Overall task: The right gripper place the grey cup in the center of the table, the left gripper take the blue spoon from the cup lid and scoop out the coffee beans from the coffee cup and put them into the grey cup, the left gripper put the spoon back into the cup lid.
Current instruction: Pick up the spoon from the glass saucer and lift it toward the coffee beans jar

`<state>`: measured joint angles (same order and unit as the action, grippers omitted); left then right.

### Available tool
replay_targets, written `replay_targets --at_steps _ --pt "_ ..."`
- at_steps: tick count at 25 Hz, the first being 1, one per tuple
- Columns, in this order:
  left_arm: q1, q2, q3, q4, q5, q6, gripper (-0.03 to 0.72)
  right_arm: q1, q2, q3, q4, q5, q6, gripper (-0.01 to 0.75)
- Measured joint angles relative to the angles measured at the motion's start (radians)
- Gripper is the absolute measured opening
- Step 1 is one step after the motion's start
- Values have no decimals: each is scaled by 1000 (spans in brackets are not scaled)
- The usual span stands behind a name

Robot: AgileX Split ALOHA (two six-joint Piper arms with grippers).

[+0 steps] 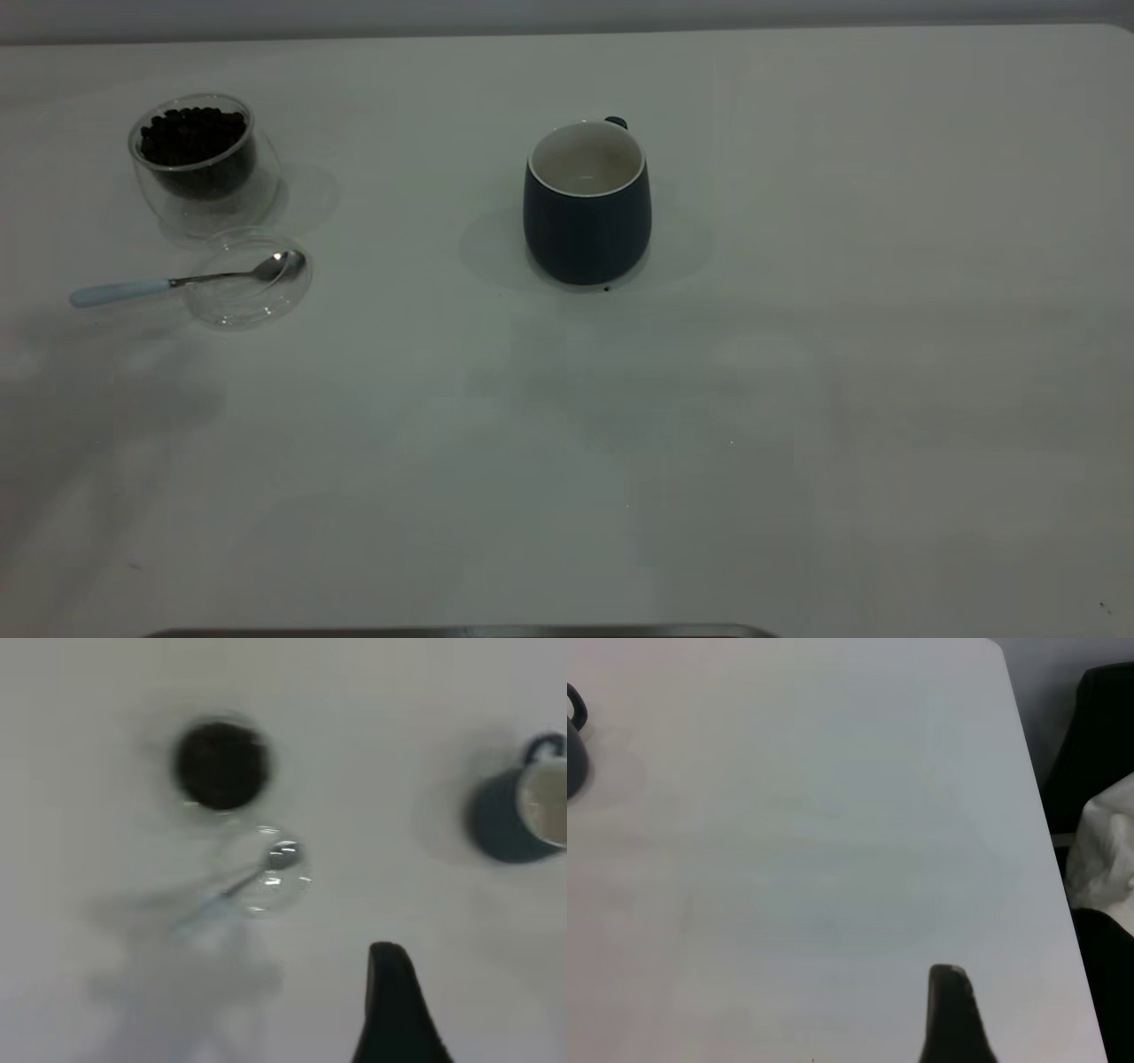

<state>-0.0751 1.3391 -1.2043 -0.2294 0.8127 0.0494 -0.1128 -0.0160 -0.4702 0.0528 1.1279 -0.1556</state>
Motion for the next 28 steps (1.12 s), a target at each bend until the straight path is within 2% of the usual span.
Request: replay_targets --at_steps 4,7,10,14,18,28 --pt "73 185 -163 -131 122 103 528 0 0 0 0 0 0 459" --pt "188 282 -224 -215 187 187 528 0 0 0 0 0 0 459" --pt "317 351 -234 -288 235 241 528 0 0 0 0 0 0 459" --pt "479 434 -235 -372 353 355 527 0 0 0 0 0 0 459" --pt "568 500 -223 -403 353 480 527 0 0 0 0 0 0 459" --pt "714 670 -121 -444 353 693 526 0 0 0 0 0 1 459"
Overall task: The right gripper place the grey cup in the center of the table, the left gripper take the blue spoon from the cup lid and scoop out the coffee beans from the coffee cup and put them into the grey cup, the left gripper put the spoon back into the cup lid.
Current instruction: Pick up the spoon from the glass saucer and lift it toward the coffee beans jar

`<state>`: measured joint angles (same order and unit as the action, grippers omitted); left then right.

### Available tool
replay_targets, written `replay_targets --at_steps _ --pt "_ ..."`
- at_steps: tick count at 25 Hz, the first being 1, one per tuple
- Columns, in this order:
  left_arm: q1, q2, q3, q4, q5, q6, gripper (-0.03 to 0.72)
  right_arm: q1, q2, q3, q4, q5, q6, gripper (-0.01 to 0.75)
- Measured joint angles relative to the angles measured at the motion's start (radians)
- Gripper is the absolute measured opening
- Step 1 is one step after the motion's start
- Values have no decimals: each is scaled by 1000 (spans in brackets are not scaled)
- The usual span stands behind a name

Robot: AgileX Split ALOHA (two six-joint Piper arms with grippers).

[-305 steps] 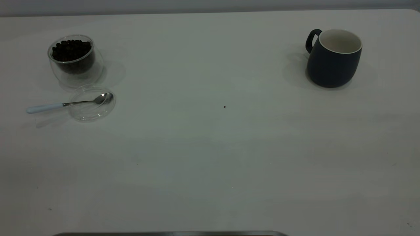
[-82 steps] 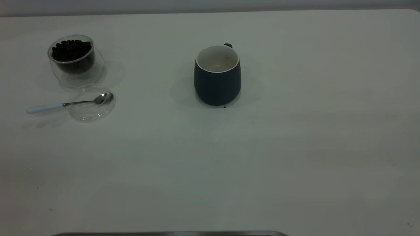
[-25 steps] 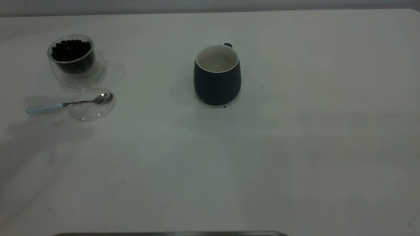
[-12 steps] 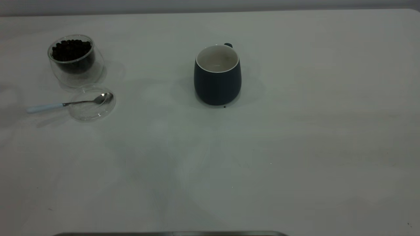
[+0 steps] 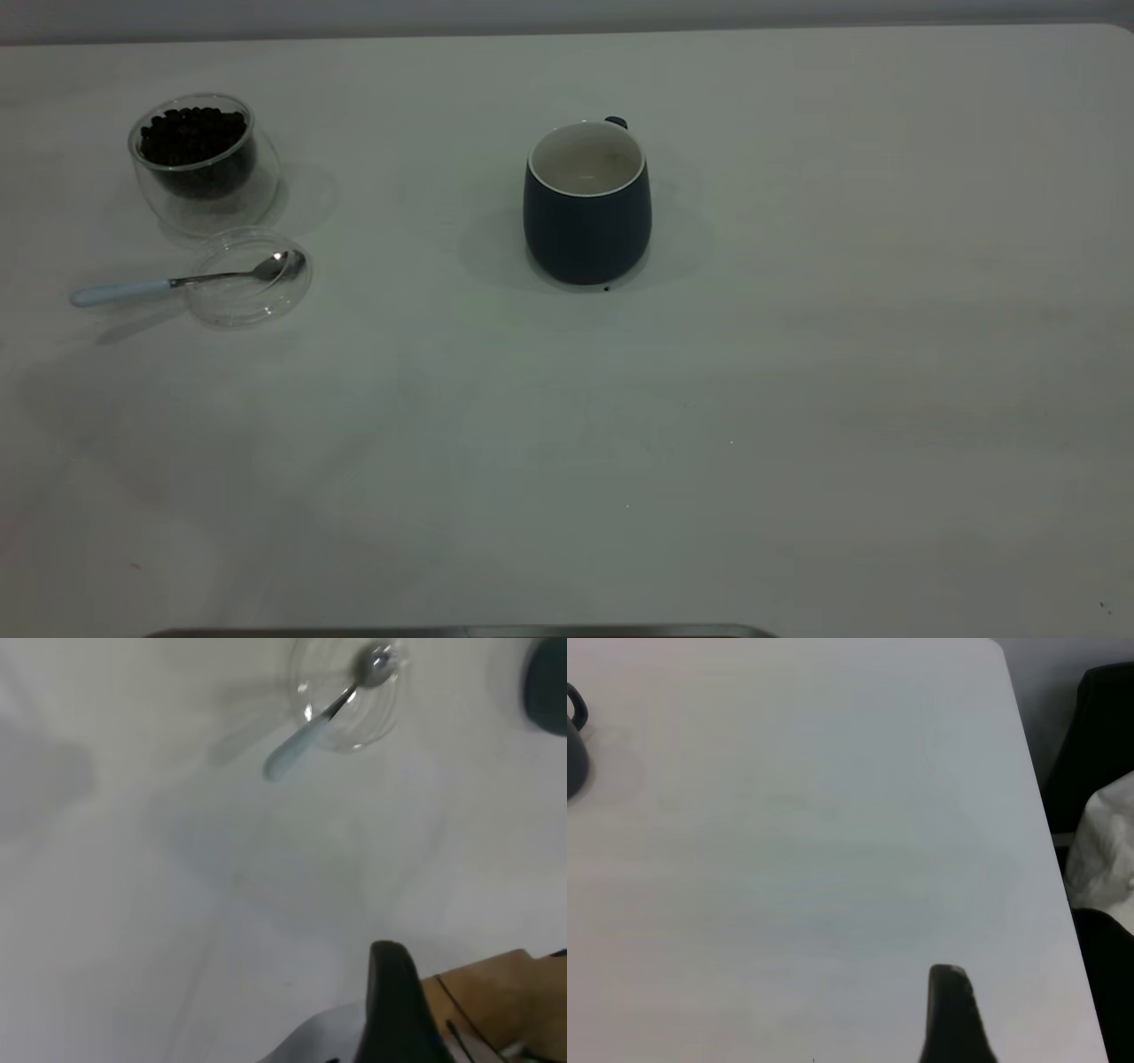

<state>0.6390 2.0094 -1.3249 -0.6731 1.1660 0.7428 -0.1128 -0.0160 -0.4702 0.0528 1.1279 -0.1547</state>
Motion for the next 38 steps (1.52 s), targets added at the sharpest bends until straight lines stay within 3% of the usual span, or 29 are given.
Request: replay_targets --at_steps 15,23,38 --pt "25 352 3 -231 -52 330 526 0 0 0 0 0 0 459" --pt "25 476 69 -440 -109 555 526 0 0 0 0 0 0 459" --pt "12 631 80 -568 -55 689 521 0 0 0 0 1 0 459"
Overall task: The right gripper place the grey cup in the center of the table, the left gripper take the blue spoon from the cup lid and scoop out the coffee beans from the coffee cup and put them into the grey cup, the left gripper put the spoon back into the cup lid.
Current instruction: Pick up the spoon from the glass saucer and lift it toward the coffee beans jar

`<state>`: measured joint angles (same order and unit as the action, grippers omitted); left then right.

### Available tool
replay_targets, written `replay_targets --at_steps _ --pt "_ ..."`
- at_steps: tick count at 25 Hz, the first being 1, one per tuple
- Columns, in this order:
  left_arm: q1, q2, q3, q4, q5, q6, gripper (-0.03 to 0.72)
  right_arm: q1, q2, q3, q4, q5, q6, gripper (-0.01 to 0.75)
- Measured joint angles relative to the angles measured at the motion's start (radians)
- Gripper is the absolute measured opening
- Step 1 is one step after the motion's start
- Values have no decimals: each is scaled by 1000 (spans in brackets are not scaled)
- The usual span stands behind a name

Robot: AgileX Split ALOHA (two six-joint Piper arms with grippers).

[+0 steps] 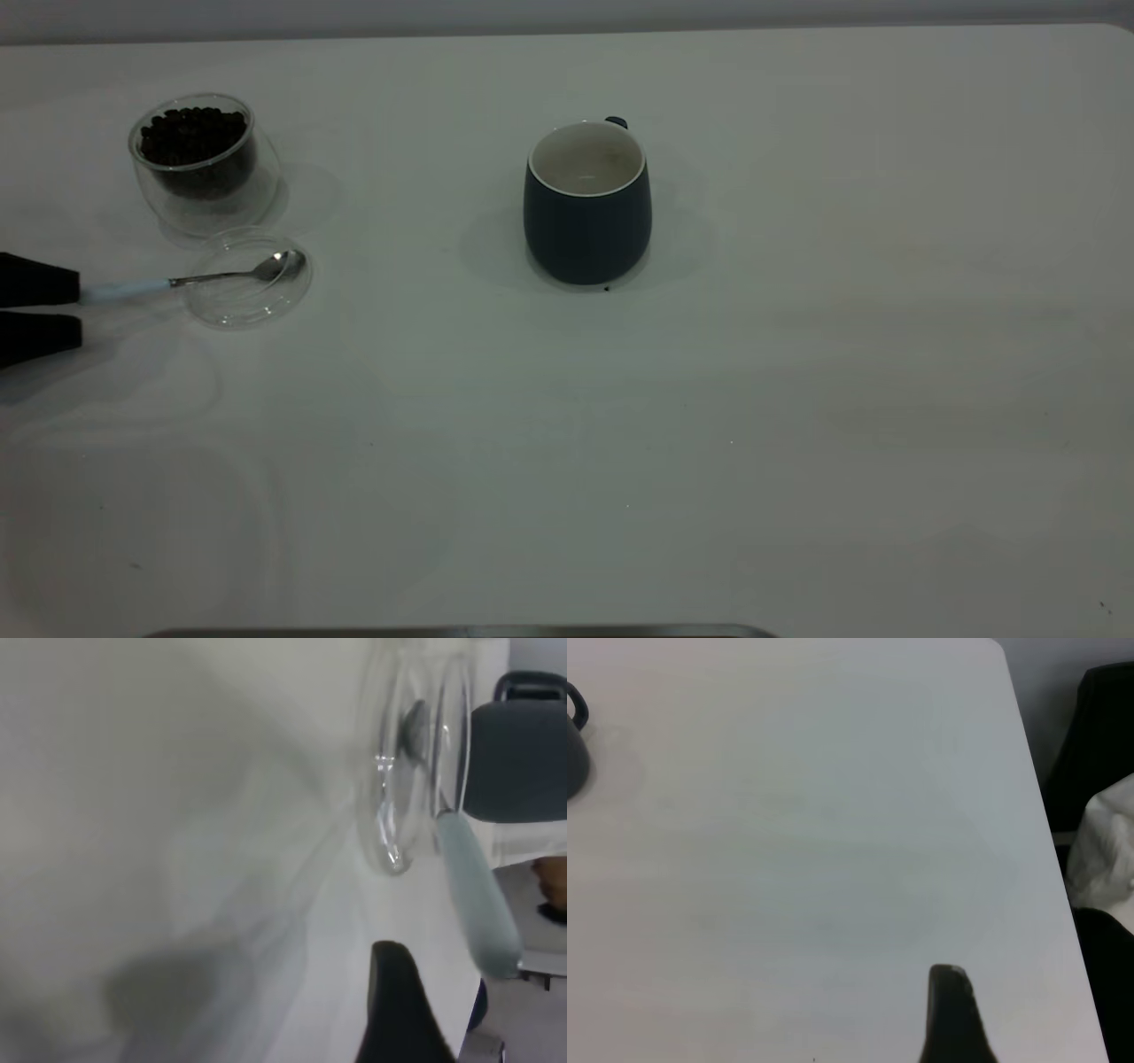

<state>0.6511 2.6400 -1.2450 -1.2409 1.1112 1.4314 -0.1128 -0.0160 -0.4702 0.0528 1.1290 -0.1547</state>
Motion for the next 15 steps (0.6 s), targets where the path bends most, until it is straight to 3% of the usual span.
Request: replay_targets --at_steps 9,15 --pt "-101 9 0 -78 -1 78 518 0 0 0 0 0 0 459" --pt "-114 11 0 -136 -18 85 516 0 0 0 0 0 0 459"
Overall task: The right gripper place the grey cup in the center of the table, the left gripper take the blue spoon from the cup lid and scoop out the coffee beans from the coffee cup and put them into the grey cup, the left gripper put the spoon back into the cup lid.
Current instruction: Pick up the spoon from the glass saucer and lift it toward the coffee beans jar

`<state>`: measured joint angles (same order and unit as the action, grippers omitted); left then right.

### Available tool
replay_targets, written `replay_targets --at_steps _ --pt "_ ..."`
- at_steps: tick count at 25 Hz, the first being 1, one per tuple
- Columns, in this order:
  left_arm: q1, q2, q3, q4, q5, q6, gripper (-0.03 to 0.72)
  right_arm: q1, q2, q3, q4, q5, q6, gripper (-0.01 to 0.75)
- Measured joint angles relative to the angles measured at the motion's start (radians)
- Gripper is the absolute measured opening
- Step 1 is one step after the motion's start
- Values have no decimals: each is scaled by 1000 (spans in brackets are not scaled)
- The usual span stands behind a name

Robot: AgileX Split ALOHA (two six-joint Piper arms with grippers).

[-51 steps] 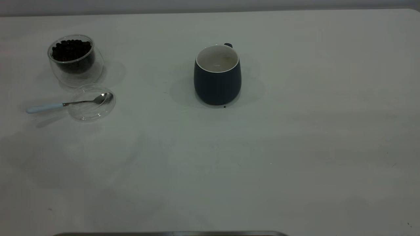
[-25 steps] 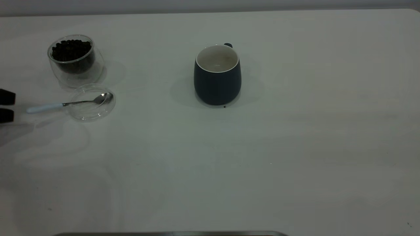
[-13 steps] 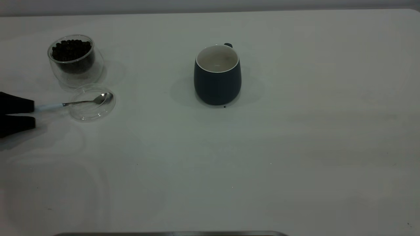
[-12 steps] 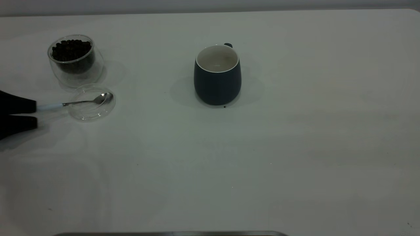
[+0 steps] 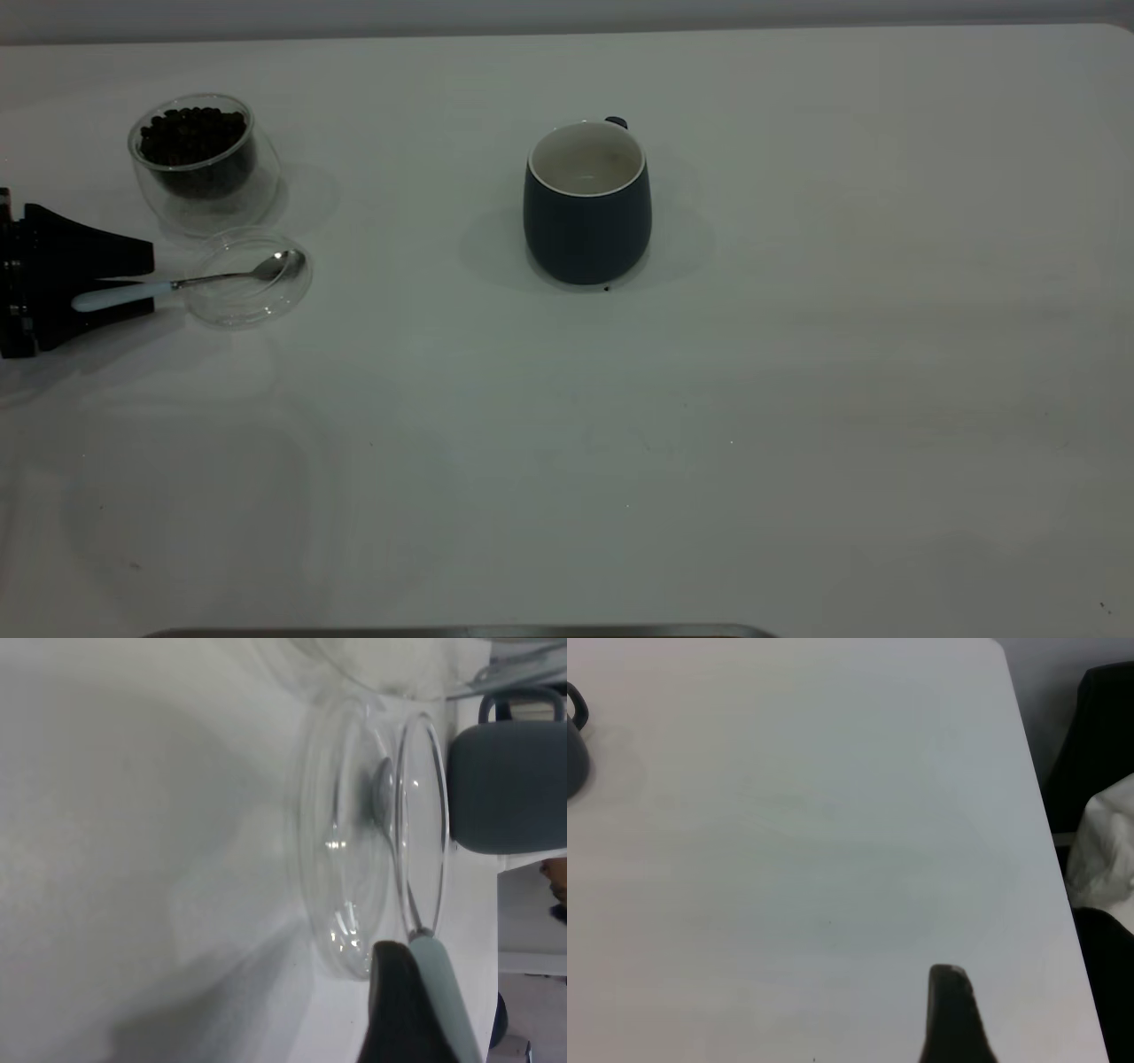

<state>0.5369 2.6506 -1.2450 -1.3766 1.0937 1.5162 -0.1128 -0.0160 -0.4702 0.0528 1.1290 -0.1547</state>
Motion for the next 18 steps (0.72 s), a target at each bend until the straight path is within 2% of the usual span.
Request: replay_targets --at_steps 12,16,18 --pt "0 1 0 0 14 -47 498 0 0 0 0 0 0 459" --pt "0 1 0 0 17 -60 400 0 0 0 0 0 0 459" --pt "0 1 0 -1 25 -66 325 0 0 0 0 0 0 459"
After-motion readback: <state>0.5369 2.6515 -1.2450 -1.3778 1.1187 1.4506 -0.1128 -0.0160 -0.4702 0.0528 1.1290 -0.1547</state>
